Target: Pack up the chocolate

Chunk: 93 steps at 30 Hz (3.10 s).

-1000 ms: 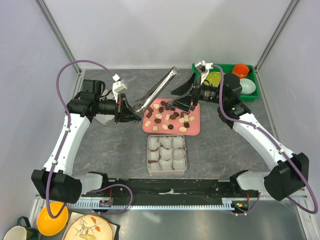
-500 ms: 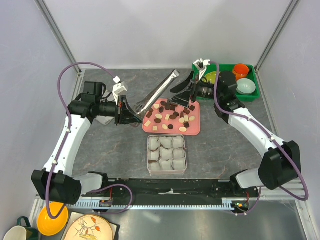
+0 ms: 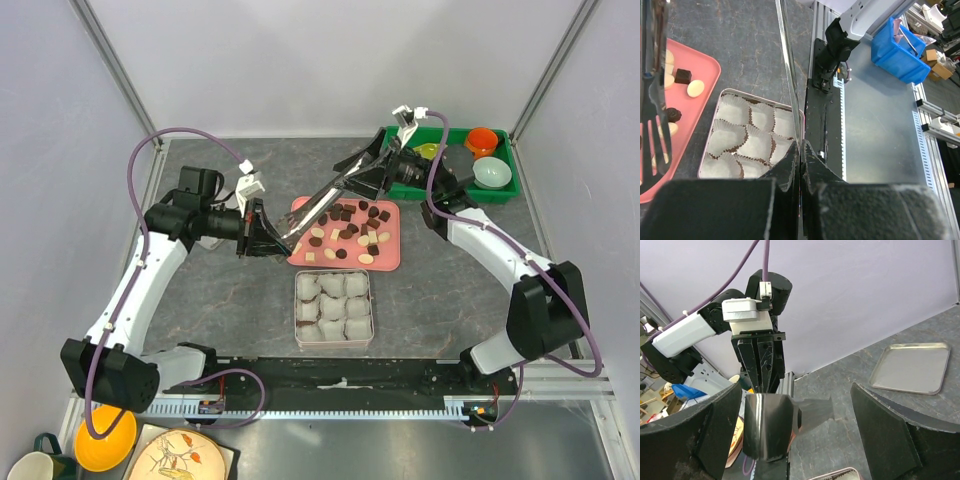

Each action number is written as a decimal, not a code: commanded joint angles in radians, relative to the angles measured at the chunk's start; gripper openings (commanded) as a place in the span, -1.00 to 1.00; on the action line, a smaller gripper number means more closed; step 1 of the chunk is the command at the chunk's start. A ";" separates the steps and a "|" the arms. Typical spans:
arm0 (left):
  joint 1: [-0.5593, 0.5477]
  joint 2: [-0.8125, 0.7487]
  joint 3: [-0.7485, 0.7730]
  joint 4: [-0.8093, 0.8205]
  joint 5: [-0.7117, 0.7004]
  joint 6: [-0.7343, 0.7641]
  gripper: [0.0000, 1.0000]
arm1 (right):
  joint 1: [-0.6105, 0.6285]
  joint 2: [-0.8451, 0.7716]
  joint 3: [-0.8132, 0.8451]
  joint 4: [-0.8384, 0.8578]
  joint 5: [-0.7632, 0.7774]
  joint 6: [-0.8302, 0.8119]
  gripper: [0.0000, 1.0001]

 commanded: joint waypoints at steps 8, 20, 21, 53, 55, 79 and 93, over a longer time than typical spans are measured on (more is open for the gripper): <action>-0.017 -0.039 -0.010 0.058 0.008 0.011 -0.97 | 0.071 -0.003 -0.017 0.052 -0.014 -0.028 0.96; -0.017 -0.085 -0.052 0.193 -0.008 -0.110 -0.97 | 0.090 -0.106 -0.163 0.023 0.088 -0.083 0.96; -0.017 -0.085 -0.052 0.193 -0.006 -0.115 -0.97 | 0.093 -0.104 -0.164 0.026 0.101 -0.079 0.96; -0.032 -0.103 -0.085 0.196 0.003 -0.125 -0.97 | 0.208 -0.040 -0.178 0.155 0.204 -0.034 0.43; -0.032 -0.106 -0.088 0.198 0.002 -0.124 -0.97 | 0.208 -0.058 -0.186 0.143 0.208 -0.048 0.35; -0.072 -0.126 -0.118 0.198 -0.047 -0.136 -0.26 | 0.225 -0.288 -0.243 -0.121 0.360 -0.224 -0.68; -0.075 -0.137 -0.045 0.112 -0.567 -0.150 0.99 | 0.229 -0.399 -0.011 -0.782 0.596 -0.685 -0.93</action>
